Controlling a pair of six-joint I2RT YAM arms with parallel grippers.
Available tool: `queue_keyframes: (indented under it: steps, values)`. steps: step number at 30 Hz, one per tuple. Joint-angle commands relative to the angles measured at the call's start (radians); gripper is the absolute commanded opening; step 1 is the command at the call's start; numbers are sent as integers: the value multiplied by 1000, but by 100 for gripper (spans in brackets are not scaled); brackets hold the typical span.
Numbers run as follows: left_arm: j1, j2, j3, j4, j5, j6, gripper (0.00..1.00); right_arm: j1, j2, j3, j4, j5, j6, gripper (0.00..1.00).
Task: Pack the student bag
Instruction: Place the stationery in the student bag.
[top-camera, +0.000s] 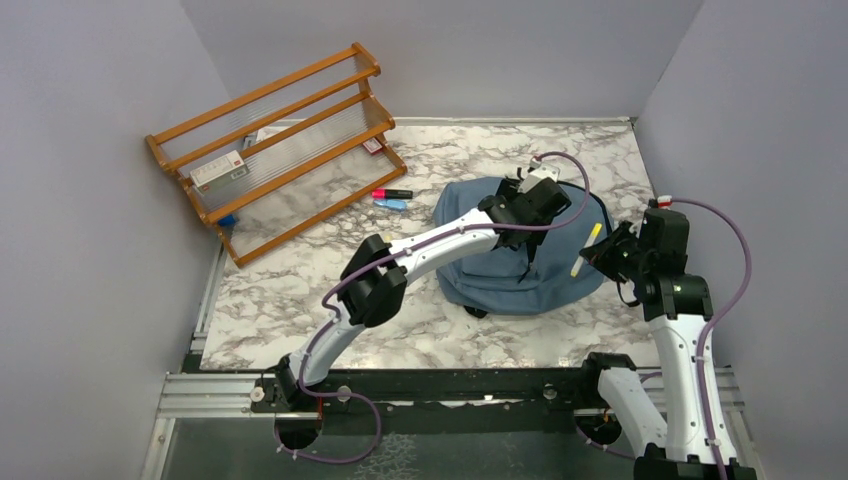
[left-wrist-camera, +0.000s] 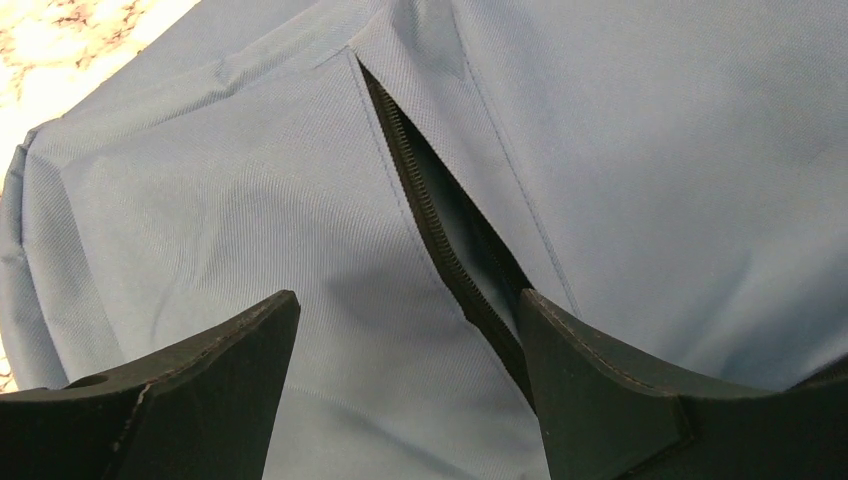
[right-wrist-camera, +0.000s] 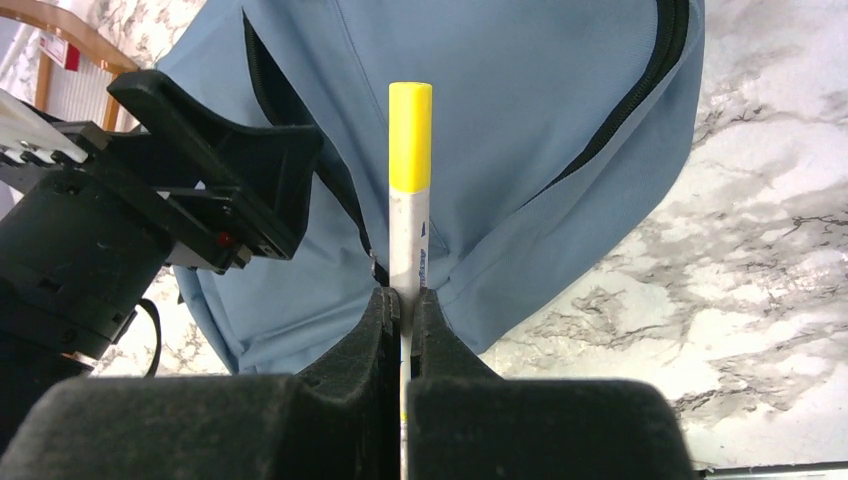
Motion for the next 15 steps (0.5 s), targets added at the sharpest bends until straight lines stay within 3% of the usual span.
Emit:
queue_keyframes:
  steps: [1, 7, 15]
  values:
    - [-6, 30, 73, -22, -34, 14, 81, -7, -14, 16, -28, 7, 12, 0]
    - [-6, 55, 80, -28, -74, 41, 81, -7, -19, -8, -22, 1, 11, 1]
    - [-6, 65, 79, -54, -110, 88, 69, -6, -10, -25, -2, -18, 11, 1]
